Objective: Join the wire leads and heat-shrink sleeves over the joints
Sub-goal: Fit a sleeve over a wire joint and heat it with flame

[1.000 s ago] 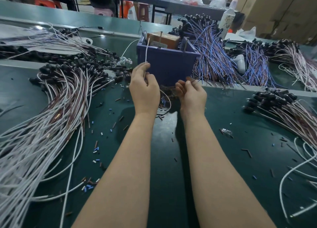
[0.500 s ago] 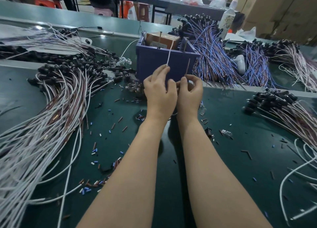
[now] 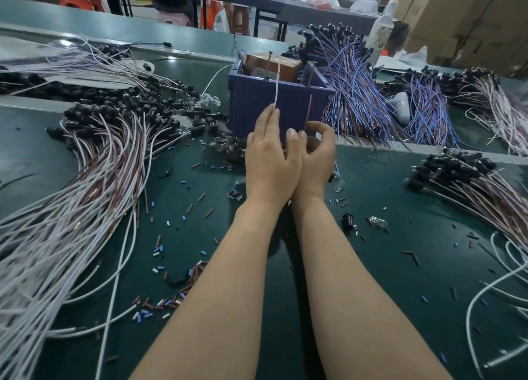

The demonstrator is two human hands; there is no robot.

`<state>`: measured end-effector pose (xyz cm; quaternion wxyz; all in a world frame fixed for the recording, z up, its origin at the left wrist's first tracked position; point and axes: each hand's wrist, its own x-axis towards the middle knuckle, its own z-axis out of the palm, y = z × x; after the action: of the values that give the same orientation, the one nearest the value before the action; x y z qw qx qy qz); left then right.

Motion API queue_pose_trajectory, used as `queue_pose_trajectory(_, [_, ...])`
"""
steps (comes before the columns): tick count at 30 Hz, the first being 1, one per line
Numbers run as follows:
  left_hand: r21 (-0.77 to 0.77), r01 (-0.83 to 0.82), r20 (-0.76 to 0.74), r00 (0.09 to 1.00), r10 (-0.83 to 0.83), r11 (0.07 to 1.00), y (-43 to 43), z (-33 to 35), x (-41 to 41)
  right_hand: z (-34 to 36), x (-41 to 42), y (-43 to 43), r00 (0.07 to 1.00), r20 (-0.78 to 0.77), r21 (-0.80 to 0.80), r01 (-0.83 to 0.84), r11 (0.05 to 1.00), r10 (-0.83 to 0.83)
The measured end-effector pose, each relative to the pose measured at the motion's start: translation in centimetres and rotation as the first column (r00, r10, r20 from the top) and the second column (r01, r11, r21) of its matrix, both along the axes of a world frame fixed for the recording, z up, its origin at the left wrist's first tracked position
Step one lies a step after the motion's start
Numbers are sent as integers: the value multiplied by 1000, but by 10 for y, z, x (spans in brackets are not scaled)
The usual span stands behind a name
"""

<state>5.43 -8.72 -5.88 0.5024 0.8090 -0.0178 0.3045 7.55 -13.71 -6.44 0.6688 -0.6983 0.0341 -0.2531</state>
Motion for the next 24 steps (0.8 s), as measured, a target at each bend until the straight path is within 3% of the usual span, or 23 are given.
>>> queue_pose_trajectory(14, [-35, -29, 4, 1000, 30, 999, 4, -2, -1, 0, -8, 5, 997, 74, -109, 12, 994, -4])
queue_pose_trajectory(19, [-29, -37, 4, 999, 37, 999, 4, -2, -2, 1, -10, 6, 997, 62, -95, -40, 995, 46])
queue_pose_trajectory(24, [-4, -30, -13, 999, 30, 1000, 2, -2, 1, -3, -3, 4, 998, 57, -77, 23, 997, -19])
